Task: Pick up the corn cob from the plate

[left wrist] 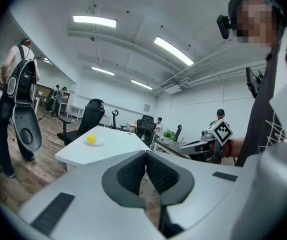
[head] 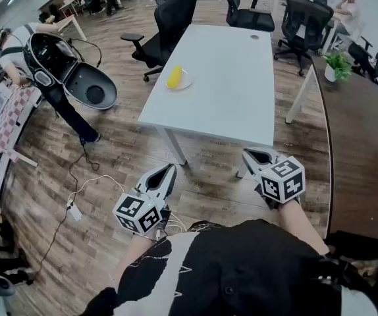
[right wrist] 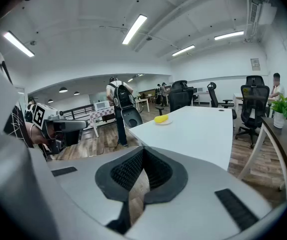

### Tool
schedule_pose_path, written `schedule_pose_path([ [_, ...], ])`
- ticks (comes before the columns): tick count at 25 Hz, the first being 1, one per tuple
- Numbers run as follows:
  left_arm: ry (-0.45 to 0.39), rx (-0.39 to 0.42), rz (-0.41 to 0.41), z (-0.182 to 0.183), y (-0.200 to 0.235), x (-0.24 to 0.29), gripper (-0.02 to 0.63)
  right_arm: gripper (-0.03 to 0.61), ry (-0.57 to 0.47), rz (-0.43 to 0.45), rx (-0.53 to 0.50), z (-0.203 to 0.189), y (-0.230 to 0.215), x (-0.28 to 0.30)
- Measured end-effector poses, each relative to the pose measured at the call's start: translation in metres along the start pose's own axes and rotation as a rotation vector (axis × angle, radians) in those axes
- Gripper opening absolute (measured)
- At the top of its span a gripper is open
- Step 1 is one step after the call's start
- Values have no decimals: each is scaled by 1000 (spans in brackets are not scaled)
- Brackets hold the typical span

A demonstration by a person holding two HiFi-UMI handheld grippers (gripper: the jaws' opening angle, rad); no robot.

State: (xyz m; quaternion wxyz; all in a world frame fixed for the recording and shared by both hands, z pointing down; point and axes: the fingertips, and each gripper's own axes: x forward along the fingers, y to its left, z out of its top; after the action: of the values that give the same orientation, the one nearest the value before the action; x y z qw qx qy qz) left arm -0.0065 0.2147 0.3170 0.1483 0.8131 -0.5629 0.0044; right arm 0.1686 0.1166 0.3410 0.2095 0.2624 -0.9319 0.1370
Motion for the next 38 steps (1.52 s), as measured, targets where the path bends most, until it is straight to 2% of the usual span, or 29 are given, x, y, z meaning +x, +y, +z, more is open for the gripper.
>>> schedule_pose_path([
  [14,-13,-26,0,3,8,-7,14,15,5,12,0,7,16,8],
  [19,-55,-31,-22,13,19,-11,14,15,-21,26,23,9,25,20],
  [23,-38,18,-56,17,28,-14,14,15,-29,35,15,11,40,36],
  [27,-56,-6,-86,18,42,-15,14,15,-44,31,5,12,50,51],
  [32,-59,-11,-88,18,58,-12,14,15,-69,85,22,24,63,69],
  [38,-65,-14,-72,30,86,24,14,14,-35,97,-80,53,45,105],
])
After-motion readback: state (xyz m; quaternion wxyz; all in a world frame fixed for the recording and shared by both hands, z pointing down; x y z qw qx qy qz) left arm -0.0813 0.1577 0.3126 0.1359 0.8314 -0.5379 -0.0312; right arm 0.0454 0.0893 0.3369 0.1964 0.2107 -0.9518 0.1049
